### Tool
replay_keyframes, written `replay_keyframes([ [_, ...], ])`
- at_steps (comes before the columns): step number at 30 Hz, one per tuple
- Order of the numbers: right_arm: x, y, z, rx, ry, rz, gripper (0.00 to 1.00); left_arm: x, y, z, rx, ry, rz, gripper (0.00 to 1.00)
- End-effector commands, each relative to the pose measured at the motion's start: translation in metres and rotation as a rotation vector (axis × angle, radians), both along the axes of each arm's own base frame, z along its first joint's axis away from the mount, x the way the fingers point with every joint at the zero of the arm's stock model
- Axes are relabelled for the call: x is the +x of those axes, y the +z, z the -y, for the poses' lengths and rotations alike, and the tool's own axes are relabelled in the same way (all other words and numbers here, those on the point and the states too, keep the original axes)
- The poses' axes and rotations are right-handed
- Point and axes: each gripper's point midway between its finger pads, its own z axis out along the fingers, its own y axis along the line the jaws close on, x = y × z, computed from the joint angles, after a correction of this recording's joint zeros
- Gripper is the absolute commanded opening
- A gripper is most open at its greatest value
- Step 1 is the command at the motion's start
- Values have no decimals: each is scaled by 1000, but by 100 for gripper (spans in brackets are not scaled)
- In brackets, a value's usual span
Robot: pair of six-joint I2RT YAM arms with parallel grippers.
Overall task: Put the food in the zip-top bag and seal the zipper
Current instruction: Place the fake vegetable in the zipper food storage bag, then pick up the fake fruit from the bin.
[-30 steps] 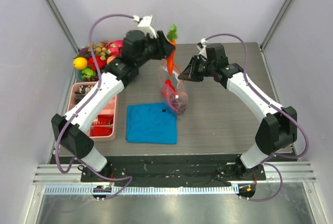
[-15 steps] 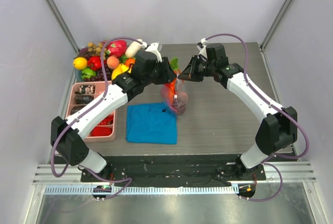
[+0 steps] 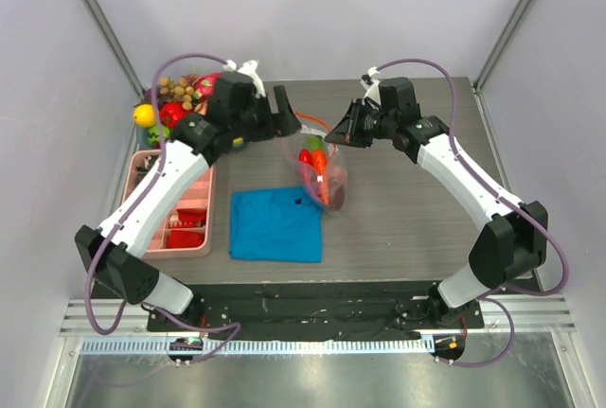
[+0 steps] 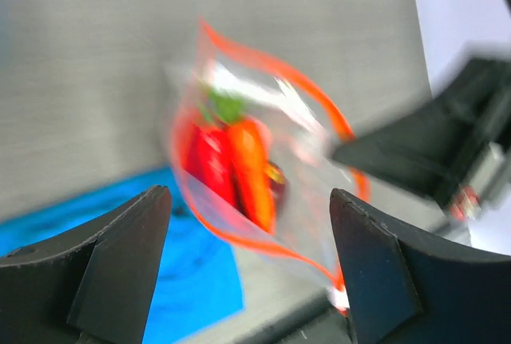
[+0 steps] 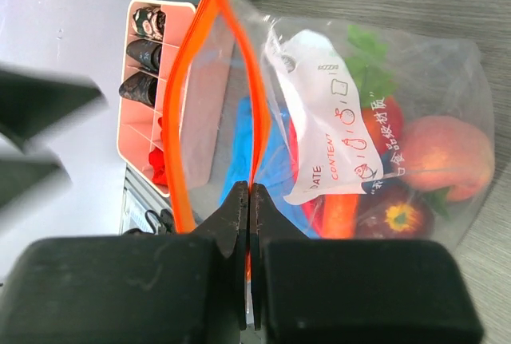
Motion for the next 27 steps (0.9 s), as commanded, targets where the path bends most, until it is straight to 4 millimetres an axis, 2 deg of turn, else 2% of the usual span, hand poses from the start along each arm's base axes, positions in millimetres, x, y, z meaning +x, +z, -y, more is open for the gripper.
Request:
replay_keyframes([
  [1, -3, 34, 0, 28, 20, 127, 1, 35, 53, -69, 64, 65, 188, 84],
  [2, -4, 33, 0, 27, 23, 125, 1, 45, 51, -82, 109, 80, 204, 84],
  [3, -3, 33, -1, 29, 23, 124, 1, 58, 48, -108, 165, 143, 215, 83],
  [4, -4, 32, -2, 27, 27, 120, 1, 66, 46, -123, 221, 145, 236, 82],
  [5, -3, 32, -2, 29, 28, 121, 1, 77, 38, -134, 248, 157, 228, 82],
  [6, -3, 31, -2, 27, 28, 120, 1, 86, 35, -157, 281, 199, 228, 82],
  [7, -3, 30, -2, 28, 28, 119, 1, 94, 31, -172, 311, 241, 226, 82],
  [8, -3, 30, -3, 29, 29, 117, 1, 101, 25, -182, 335, 236, 225, 81],
  [9, -2, 29, -3, 28, 28, 116, 1, 112, 17, -202, 344, 264, 208, 77],
  [11, -2, 28, -3, 24, 28, 116, 1, 124, 11, -218, 337, 285, 199, 75],
  [12, -2, 28, -3, 24, 28, 116, 1, 134, -3, -229, 338, 294, 167, 73],
  [13, -2, 26, -3, 22, 28, 112, 1, 139, -9, -241, 320, 300, 153, 73],
  [14, -2, 25, -3, 21, 28, 110, 1, 144, -10, -246, 313, 286, 157, 73],
  [15, -1, 24, -2, 19, 25, 108, 1, 150, -25, -245, 305, 264, 126, 72],
  [16, -2, 22, -3, 18, 28, 103, 1, 155, -30, -247, 308, 272, 125, 72],
  [19, -1, 18, -3, 14, 27, 95, 1, 169, -49, -241, 272, 258, 114, 72],
  [21, 1, 16, -3, 13, 25, 92, 1, 178, -58, -244, 270, 298, 112, 69],
  [22, 1, 16, -3, 14, 24, 89, 1, 188, -65, -245, 262, 308, 119, 69],
  [27, 1, 13, -3, 10, 24, 86, 1, 210, -84, -253, 242, 440, 93, 71],
])
